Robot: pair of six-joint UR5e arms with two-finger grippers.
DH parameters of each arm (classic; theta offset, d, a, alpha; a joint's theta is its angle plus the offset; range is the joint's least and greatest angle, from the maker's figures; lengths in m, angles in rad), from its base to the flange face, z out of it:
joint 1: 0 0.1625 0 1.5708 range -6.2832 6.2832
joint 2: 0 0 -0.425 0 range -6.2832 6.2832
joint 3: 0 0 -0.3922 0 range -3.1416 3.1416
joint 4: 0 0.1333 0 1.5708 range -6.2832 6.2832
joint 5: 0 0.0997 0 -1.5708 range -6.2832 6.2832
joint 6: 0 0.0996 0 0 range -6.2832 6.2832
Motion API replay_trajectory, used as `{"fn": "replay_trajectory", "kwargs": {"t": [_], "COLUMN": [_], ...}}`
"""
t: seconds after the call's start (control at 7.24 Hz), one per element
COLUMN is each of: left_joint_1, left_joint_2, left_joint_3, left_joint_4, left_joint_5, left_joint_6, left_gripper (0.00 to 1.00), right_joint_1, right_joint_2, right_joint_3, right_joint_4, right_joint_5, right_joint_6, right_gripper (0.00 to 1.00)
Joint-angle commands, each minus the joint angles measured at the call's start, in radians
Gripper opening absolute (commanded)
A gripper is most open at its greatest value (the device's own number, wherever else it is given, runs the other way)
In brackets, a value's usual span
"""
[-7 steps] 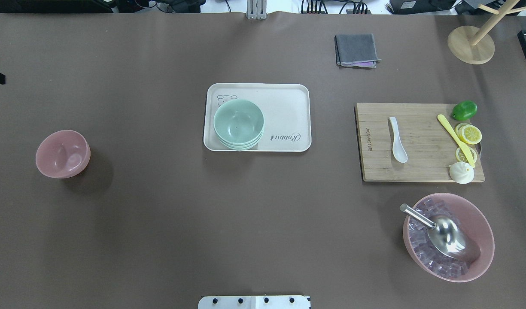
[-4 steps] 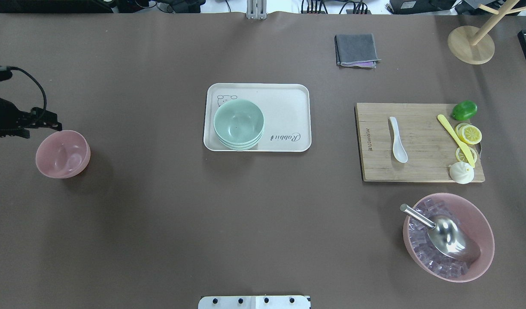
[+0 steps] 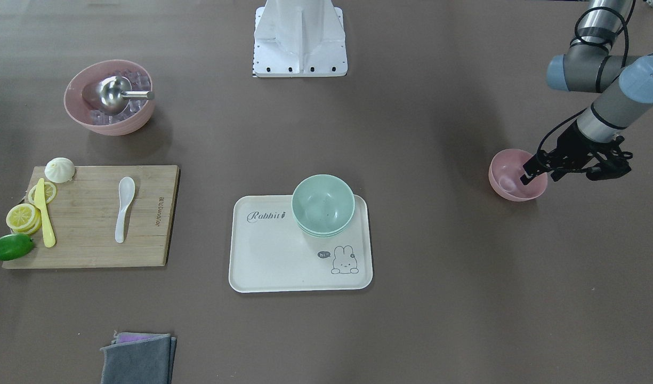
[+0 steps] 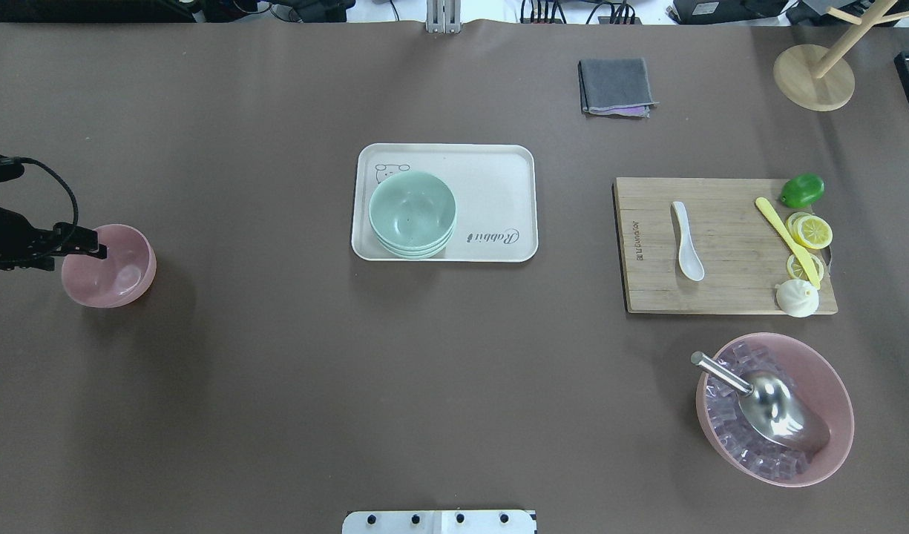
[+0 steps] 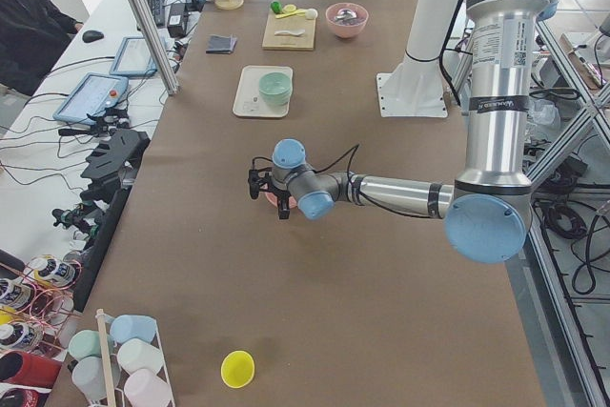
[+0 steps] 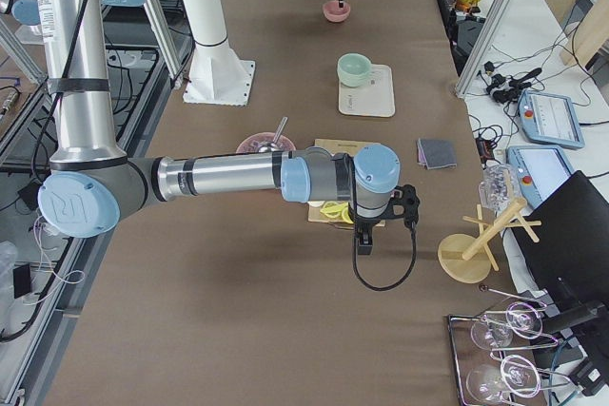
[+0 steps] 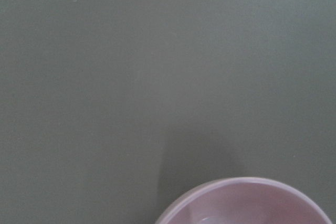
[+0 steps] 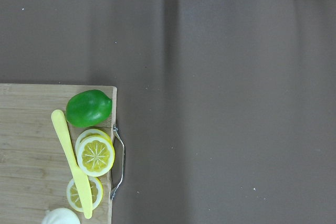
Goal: Stack pink bowl on green and place spoon
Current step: 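Reach the left gripper down to the pink bowl rim and grasp it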
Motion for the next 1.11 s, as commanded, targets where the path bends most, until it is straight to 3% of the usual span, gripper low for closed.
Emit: {"fn": "replay_trajectory", "kwargs": {"t": [0.0, 0.14, 0.41, 0.69, 0.83, 0.97], "left_joint_1": [0.008, 0.008, 0.012, 0.012, -0.010, -0.146], "left_joint_2": [0.048, 0.049, 0.052, 0.052, 0.049, 0.037], "left_joint_3": [-0.027, -0.044, -0.054, -0.062, -0.109, -0.152], "left_joint_4": [-0.005, -0.003, 0.000, 0.004, 0.032, 0.097], "left_joint_5": [-0.033, -0.049, -0.075, -0.084, -0.240, -0.398], "left_joint_6": [0.002, 0.002, -0.005, -0.007, -0.007, -0.005], "left_gripper": [0.84, 0.62, 0.03, 0.00, 0.00, 0.00], "right_joint_1": [0.000, 0.000, 0.000, -0.005, -0.008, -0.008], "right_joint_2": [0.001, 0.001, 0.001, 0.001, 0.002, 0.002], "right_joint_3": [0.003, 0.003, 0.003, 0.000, 0.001, 0.001], "right_joint_4": [0.000, 0.000, 0.000, 0.000, 0.001, 0.001], "right_joint_5": [0.000, 0.002, 0.000, 0.000, -0.003, -0.003], "right_joint_6": [0.000, 0.000, 0.000, 0.000, 0.000, 0.000], "right_gripper": [1.00, 1.00, 1.00, 1.00, 1.00, 1.00]}}
